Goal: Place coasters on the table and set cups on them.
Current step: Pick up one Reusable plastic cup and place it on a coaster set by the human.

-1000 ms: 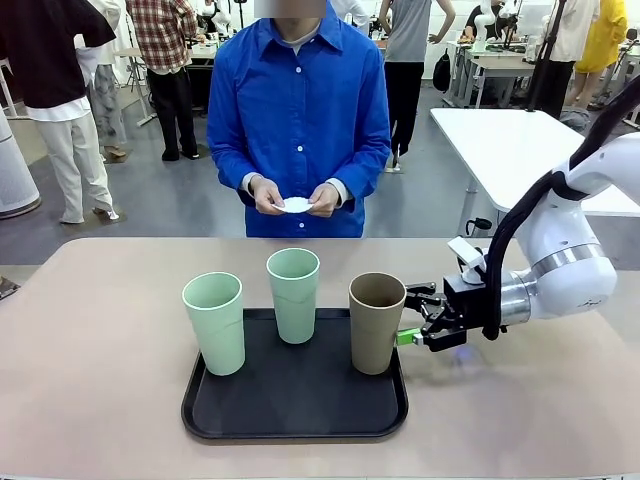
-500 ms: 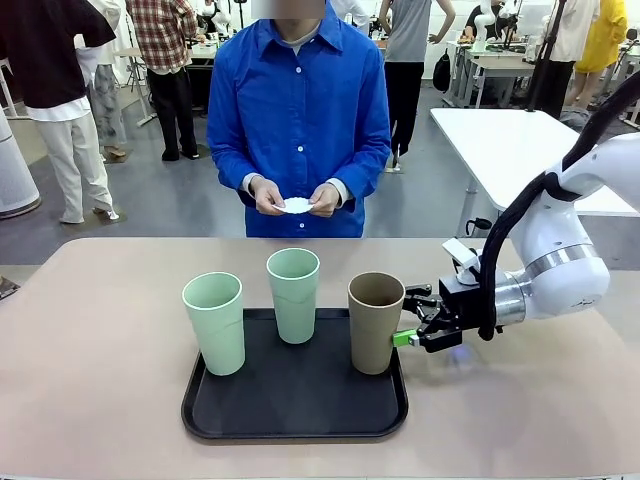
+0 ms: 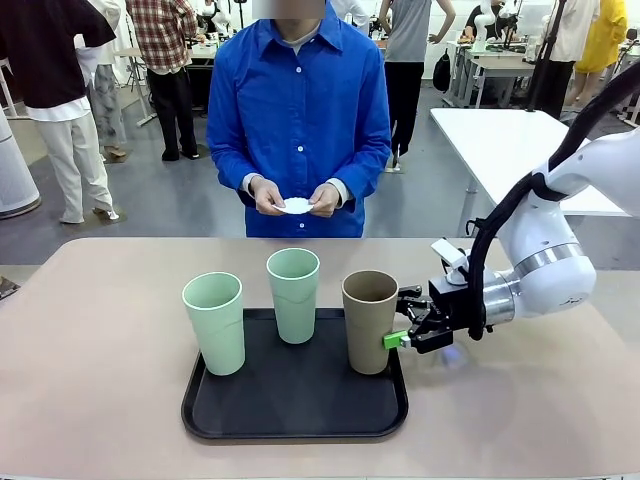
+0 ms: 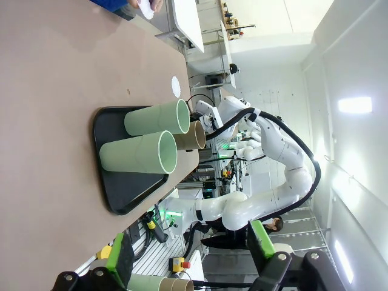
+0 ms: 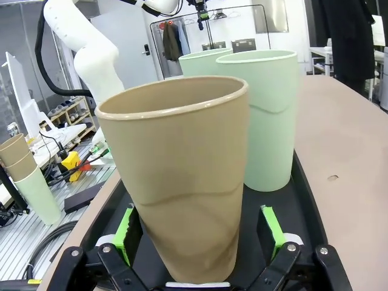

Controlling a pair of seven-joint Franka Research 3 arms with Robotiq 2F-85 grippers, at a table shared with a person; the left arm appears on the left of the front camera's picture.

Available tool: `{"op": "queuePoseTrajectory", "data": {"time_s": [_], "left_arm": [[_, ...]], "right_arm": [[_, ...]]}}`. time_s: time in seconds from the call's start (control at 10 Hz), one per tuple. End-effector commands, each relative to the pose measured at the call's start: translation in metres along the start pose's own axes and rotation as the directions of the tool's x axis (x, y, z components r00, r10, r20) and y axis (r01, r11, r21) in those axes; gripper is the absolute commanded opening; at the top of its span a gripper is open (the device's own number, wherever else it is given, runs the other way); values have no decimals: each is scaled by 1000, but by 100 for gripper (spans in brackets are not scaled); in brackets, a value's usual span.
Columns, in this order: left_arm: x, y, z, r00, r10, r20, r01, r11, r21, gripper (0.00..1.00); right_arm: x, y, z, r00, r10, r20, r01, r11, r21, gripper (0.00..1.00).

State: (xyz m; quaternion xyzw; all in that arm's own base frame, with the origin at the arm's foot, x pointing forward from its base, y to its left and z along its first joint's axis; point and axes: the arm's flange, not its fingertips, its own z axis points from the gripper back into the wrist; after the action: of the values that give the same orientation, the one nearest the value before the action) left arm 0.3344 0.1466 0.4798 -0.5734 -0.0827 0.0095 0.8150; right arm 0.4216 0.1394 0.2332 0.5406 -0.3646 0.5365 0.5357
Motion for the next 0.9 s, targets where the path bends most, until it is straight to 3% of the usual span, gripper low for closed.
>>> {"op": "queuePoseTrajectory", "data": {"time_s": [0.0,0.8], "left_arm": [[0,-1,1,1000,-9,2,9,1000,-12,100],[0,-1,1,1000,-9,2,9,1000,-12,100]], "right_arm": [[0,-8,-3,999,-24,-20,24,1000,2,100],[2,-10,-28,1000,12,-27,-9,994,107,100]]}}
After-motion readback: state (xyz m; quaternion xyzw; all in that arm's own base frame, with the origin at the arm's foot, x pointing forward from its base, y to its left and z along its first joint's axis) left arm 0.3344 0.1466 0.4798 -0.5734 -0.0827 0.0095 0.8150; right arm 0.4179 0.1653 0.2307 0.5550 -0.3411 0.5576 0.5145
